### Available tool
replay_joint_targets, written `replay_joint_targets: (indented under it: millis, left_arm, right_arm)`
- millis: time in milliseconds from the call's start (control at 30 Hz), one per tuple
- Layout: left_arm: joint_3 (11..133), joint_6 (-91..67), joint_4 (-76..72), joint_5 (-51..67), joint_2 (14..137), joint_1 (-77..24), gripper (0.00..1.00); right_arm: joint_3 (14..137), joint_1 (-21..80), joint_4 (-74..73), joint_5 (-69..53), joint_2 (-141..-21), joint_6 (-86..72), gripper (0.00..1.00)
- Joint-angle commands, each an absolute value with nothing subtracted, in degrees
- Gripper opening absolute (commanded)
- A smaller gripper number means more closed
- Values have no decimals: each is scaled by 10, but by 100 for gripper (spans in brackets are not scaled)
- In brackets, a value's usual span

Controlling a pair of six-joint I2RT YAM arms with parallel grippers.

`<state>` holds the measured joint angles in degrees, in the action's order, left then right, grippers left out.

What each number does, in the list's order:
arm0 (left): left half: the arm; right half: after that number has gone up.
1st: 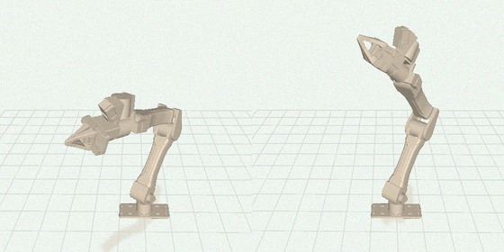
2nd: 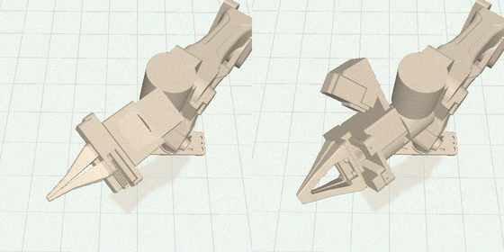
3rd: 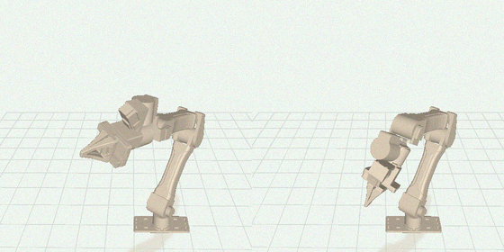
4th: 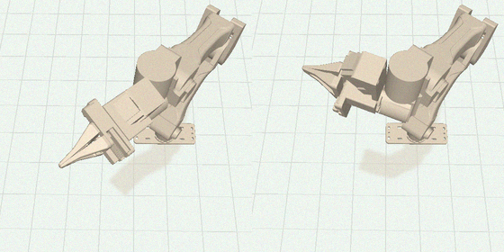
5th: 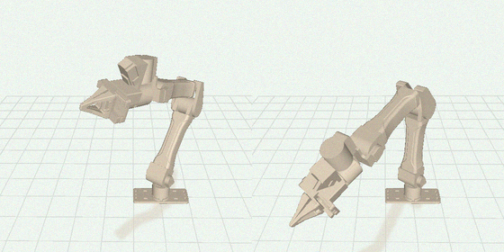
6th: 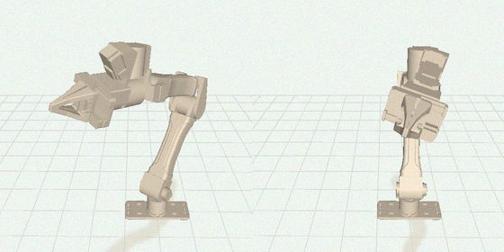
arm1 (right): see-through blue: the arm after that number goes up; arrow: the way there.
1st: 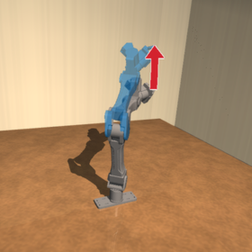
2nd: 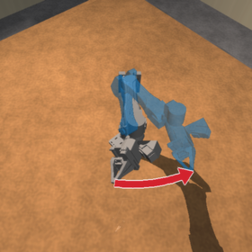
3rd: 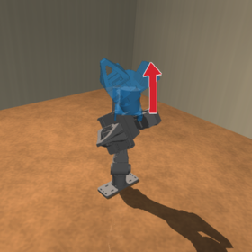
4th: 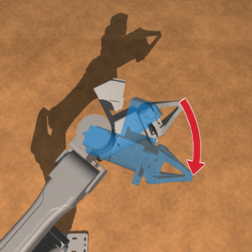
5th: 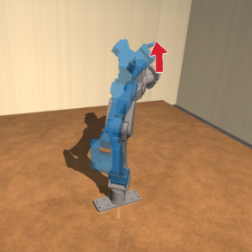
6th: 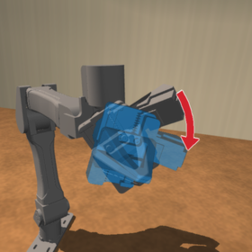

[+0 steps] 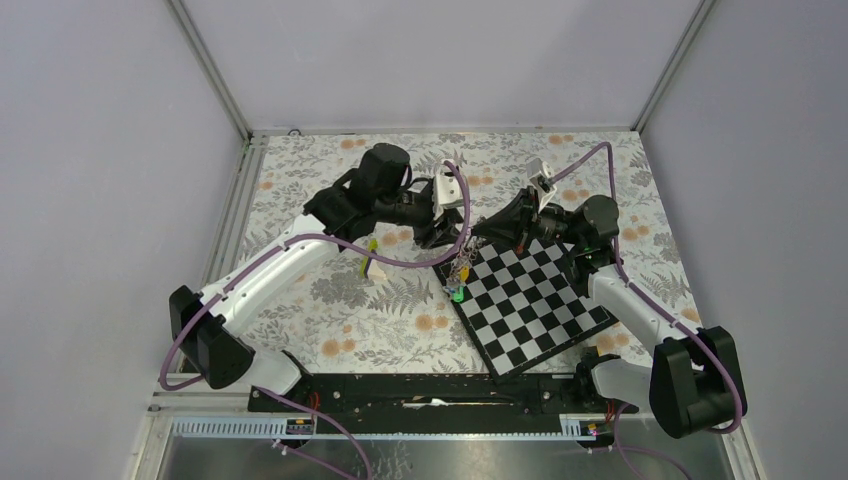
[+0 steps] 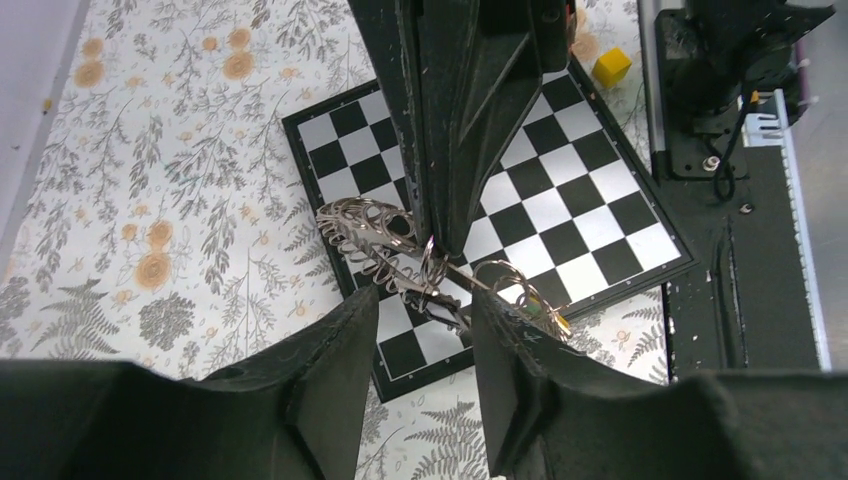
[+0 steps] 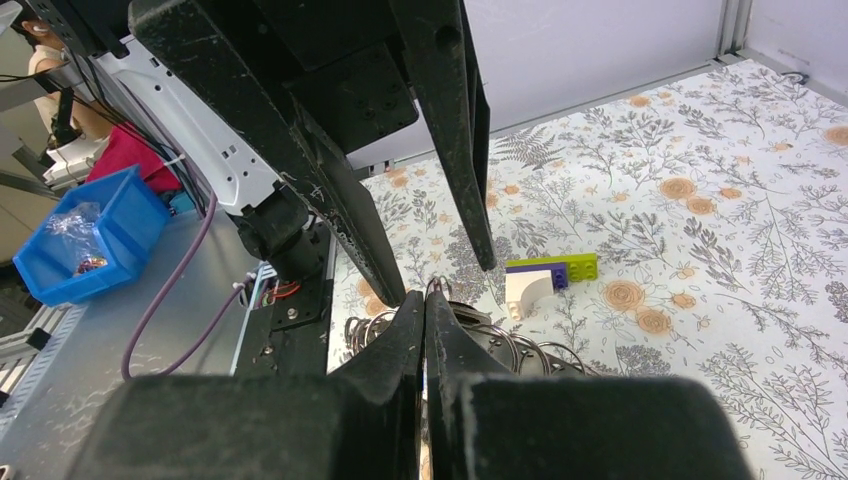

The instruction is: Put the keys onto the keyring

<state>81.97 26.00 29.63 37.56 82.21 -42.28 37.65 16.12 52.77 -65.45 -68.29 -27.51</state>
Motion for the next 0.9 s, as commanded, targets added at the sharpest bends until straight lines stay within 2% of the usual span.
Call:
replay_joint_targets:
  millis: [0,267,600,700,867]
  left_arm:
    - [816,243,247,417,818,-421,44]
    - [817,239,246,431,830,-421,31]
    - [823,233,253,443,842,-419,20]
    - [828,233,259,447,847,-419,15]
    - [845,244,282,440,852,-418,0]
  right_arm:
    - [381,157,589,-653,-680,-292,0]
    - [377,157,590,-653,-679,-292,0]
    - [376,156,591,-652,-679,-293,0]
    - [377,156,590,-652,-679,-293,0]
    - [373,154,578,-651,-675,-279,0]
